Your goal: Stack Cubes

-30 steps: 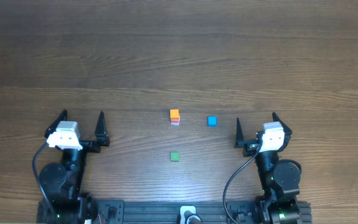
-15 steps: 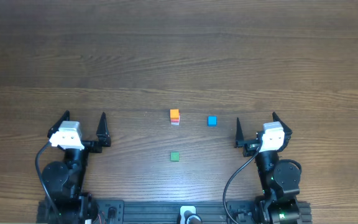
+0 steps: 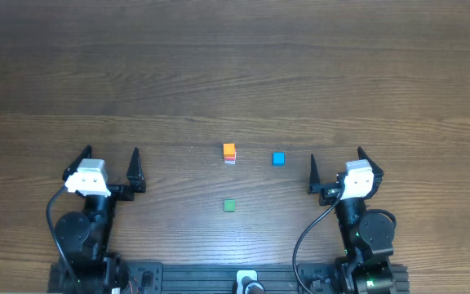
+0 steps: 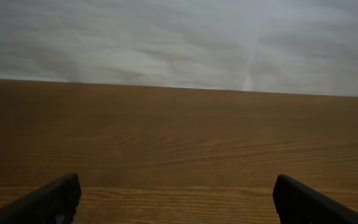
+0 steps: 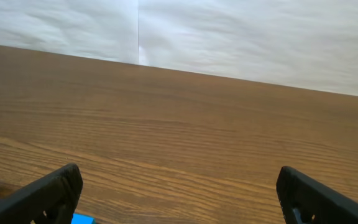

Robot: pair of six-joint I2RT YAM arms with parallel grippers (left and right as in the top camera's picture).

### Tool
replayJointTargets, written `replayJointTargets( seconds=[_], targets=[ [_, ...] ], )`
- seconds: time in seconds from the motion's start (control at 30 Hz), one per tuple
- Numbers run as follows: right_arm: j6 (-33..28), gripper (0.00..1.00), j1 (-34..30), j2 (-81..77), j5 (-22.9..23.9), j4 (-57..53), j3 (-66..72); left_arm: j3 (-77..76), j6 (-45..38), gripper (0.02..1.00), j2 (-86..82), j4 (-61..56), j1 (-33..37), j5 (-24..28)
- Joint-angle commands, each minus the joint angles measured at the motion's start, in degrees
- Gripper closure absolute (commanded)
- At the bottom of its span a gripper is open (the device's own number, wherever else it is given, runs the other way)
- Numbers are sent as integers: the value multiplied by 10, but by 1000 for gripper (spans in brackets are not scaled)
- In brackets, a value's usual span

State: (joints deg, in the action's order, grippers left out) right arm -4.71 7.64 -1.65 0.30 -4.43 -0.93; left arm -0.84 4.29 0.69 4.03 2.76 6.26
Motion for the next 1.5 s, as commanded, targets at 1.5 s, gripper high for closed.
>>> replayJointTargets(
  seconds=[1.5],
  targets=[
    [403,7,392,-596,-2,-341,-459,5,6,20,-5,-2,3,8]
  ],
)
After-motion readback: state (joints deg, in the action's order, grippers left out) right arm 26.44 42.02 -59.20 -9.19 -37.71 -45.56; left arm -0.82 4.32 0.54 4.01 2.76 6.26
